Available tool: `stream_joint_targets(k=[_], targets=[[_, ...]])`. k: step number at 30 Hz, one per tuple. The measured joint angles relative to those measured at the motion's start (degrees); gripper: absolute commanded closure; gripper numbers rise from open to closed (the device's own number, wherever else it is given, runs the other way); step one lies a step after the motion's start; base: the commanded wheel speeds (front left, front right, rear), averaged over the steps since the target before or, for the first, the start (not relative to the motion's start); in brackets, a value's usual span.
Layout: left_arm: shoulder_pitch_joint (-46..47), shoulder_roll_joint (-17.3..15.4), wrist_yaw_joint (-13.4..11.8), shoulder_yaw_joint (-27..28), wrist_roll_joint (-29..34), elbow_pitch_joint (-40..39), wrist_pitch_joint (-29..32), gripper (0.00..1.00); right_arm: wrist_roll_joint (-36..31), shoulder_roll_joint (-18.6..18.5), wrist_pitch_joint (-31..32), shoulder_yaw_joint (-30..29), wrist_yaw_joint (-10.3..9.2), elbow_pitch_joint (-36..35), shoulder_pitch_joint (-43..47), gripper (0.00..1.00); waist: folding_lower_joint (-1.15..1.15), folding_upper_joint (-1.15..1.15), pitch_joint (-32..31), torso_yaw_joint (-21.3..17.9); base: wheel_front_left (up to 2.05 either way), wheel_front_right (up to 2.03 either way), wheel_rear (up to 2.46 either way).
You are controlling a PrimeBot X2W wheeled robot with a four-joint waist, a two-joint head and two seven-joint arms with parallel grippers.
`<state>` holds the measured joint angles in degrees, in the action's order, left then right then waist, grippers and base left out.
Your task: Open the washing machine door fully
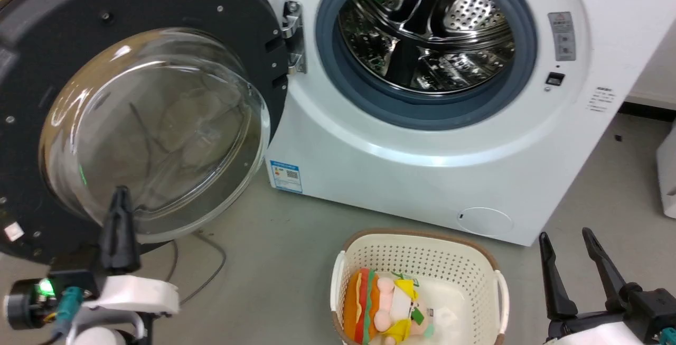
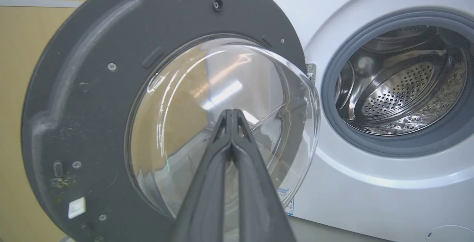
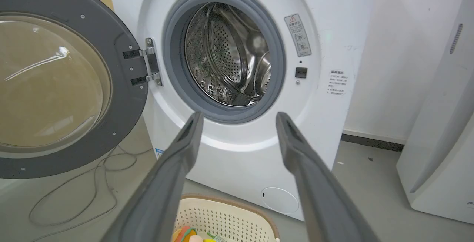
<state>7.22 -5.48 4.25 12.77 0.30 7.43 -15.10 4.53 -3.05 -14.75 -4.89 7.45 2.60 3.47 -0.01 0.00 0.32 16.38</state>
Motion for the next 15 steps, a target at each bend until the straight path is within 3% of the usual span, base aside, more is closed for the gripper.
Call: stream_joint_targets(k=[8,9,10,15], targets=[[-3.63,1.44,0.54,-4.24,-1.52,-2.46,0.0,1.0,0.11,0.0,0.0,-0.15,0.0,-1.07,0.24,0.0,0.01,0.0,-0.78,-3.36,0.0,0.0,0.0],[-4.08,1.49,0.56,-4.63,-1.72,-2.75,0.0,0.72,0.11,0.0,0.0,-0.19,0.0,-1.14,0.35,0.0,0.0,0.0,-0.86,-3.87,0.0,0.0,0.0],[-4.5,1.58,0.57,-5.05,-2.09,-3.01,0.0,0.0,0.11,0.01,0.0,-0.2,0.0,-1.22,0.49,0.0,0.0,0.0,-0.93,-4.37,0.0,0.0,0.0],[-6.36,2.22,0.98,-7.42,-2.82,-4.5,0.0,0.0,0.11,0.0,0.0,-0.23,0.0,-1.48,0.83,0.0,0.0,0.0,-1.17,-6.96,0.0,0.0,0.0]])
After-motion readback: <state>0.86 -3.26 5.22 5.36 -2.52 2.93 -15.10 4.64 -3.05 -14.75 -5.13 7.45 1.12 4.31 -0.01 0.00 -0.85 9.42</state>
